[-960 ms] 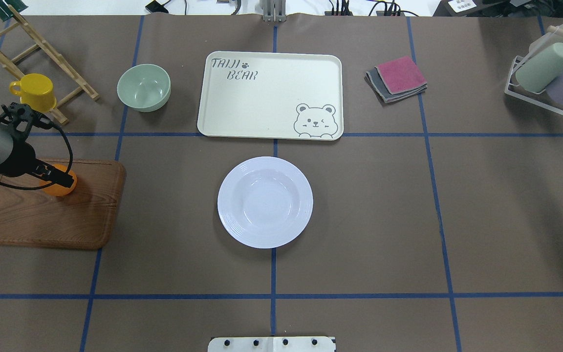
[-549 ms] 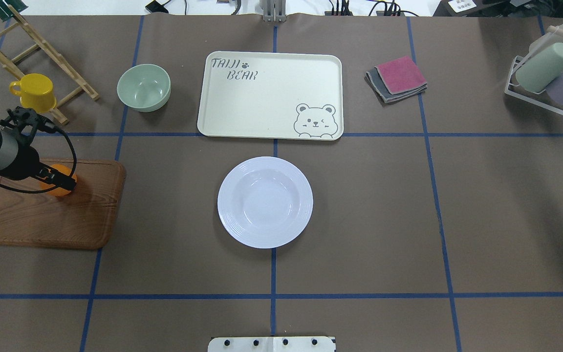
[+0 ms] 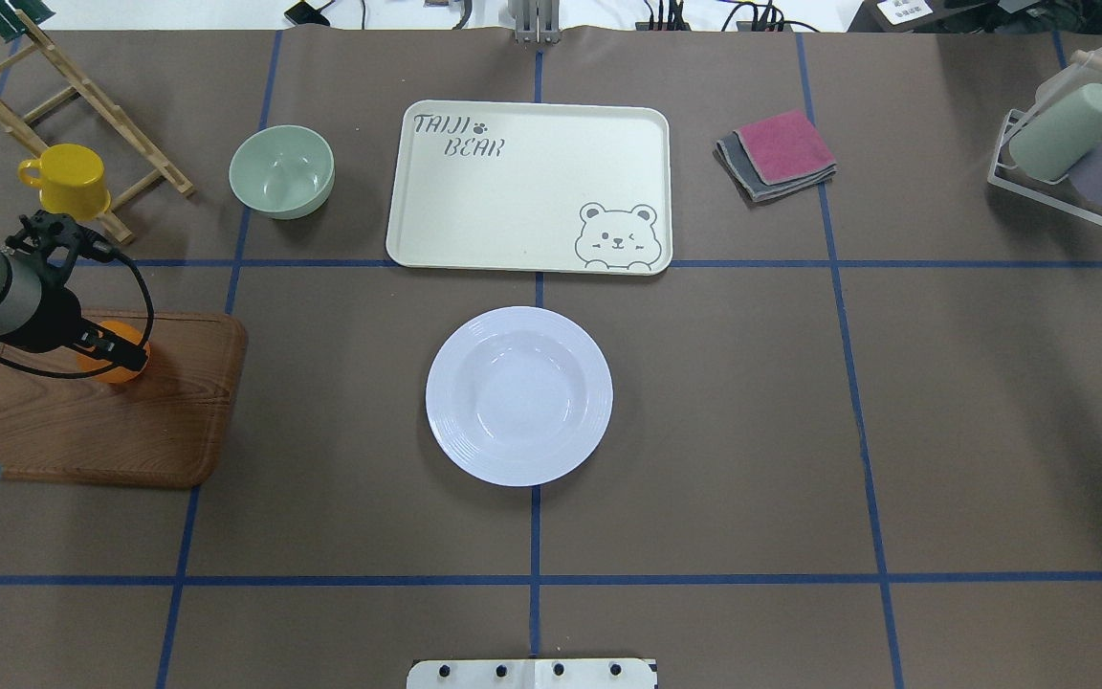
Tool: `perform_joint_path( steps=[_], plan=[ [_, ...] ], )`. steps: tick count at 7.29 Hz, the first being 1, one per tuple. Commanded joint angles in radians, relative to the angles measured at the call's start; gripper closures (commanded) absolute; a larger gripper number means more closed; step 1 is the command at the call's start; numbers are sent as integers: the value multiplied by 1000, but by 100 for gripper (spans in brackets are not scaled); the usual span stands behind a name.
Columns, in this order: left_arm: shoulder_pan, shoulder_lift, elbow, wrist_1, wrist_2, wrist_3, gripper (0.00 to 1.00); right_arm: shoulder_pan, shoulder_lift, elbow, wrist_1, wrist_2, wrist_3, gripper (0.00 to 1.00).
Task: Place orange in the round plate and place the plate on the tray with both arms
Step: 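Reach the left gripper down to the orange on the wooden board and grasp it, then carry the orange with the left gripper onto the white plate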
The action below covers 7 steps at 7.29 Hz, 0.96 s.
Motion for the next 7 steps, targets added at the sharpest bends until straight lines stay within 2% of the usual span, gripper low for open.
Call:
perform_joint_path(
  steps=[1,2,3,4,5,6,7],
  plan=[
    [-1,-5,-100,15,-26,-84,100,0,2,1,-1,0,0,0],
    [-1,-46,-123,13,-86,-185,100,0,2,3,-1,2,2,0],
    [14,-110,-128,13,-91,-270,100,-9,2,3,-1,2,3,0],
    [83,-180,-125,15,-79,-388,100,-20,5,4,1,0,5,0],
    [160,-252,-124,33,-28,-489,100,-28,13,4,1,0,5,0],
    [247,-370,-125,167,81,-557,100,-35,18,4,1,0,9,0],
    [321,-503,-119,355,158,-562,100,-46,19,6,1,2,11,0]
  ],
)
